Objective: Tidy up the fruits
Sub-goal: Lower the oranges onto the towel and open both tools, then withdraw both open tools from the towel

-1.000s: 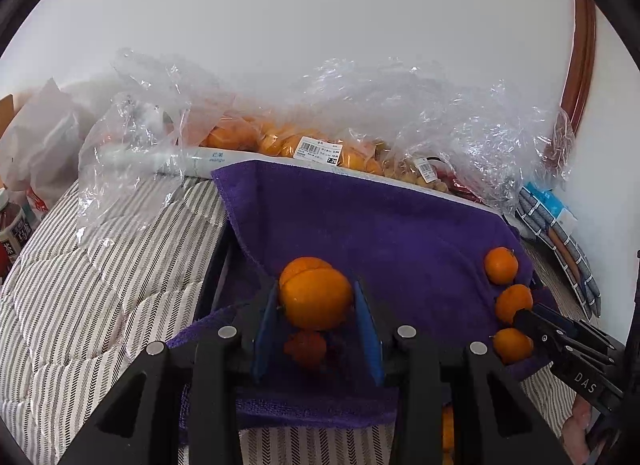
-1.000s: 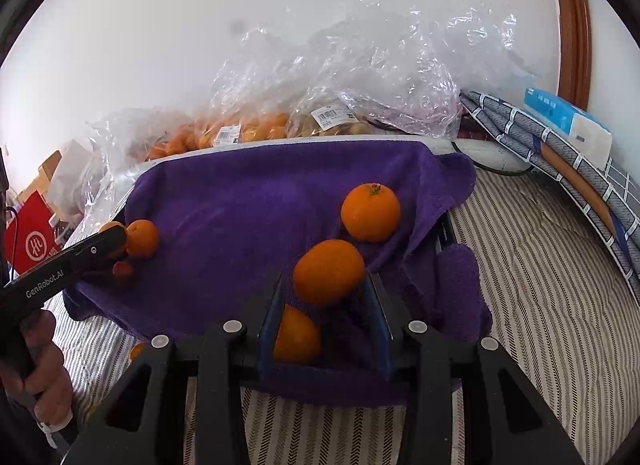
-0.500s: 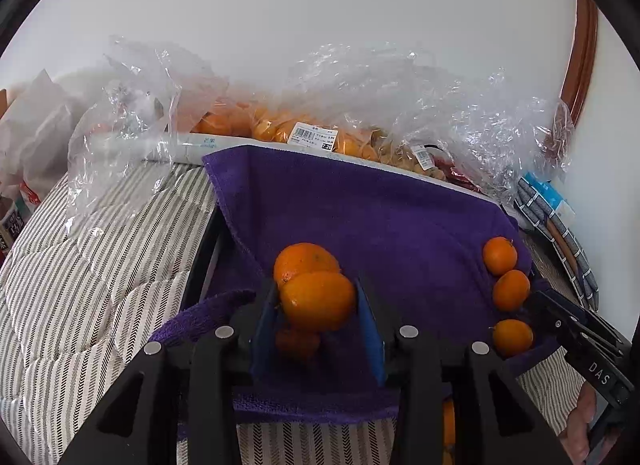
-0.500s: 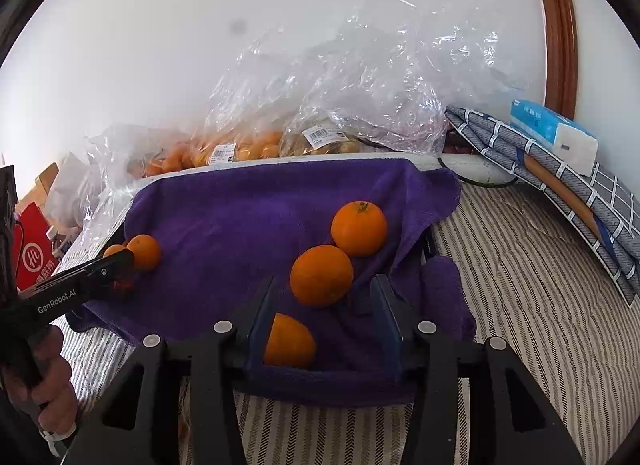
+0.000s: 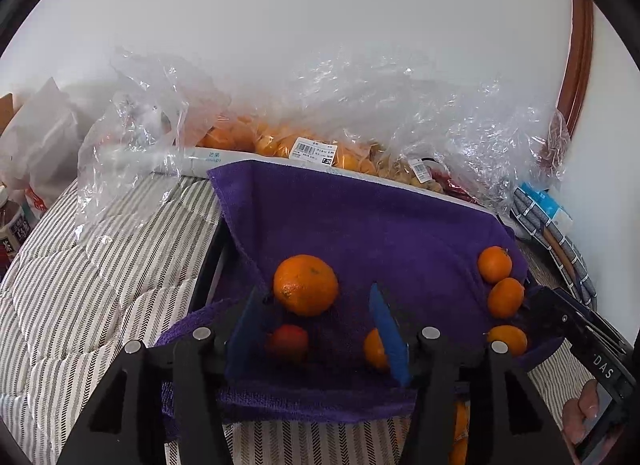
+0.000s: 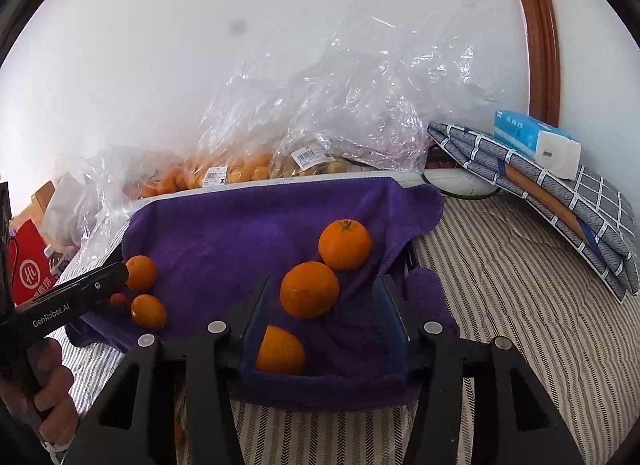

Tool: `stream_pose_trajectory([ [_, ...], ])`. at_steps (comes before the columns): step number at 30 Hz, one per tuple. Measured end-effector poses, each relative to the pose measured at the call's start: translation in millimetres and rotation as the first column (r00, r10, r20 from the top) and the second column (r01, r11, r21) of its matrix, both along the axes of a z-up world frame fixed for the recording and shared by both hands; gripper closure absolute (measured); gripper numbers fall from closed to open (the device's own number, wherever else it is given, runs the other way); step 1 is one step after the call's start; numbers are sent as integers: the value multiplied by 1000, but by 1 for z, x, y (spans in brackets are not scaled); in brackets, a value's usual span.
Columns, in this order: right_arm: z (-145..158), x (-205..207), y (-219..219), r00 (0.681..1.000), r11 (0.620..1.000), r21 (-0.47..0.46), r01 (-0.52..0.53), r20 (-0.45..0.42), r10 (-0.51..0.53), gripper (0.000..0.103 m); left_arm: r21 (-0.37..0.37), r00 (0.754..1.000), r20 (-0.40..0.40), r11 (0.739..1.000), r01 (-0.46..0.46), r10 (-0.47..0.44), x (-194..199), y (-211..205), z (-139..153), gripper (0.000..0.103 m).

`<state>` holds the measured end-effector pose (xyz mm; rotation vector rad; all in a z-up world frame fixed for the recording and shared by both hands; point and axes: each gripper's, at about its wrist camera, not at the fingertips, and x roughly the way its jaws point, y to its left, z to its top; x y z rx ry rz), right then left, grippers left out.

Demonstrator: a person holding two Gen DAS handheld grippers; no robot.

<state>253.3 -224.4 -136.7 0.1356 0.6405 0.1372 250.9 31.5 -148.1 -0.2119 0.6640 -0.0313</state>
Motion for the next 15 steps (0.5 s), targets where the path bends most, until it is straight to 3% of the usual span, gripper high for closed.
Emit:
stream_pose_trajectory([
  [5,16,-6,-6,999,999,30,40,13,-40,51,6,999,42,999,-32,32,-9,2,6,49],
  [9,28,-20,-3,999,999,2,48,16,-48,51,9,998,48,999,-49,49,-13,4,7,49],
  [15,33,-47,5,1000,1000,15,5,-17,-5,48,-1,996,79,999,-47,47,-32,7,12,49],
])
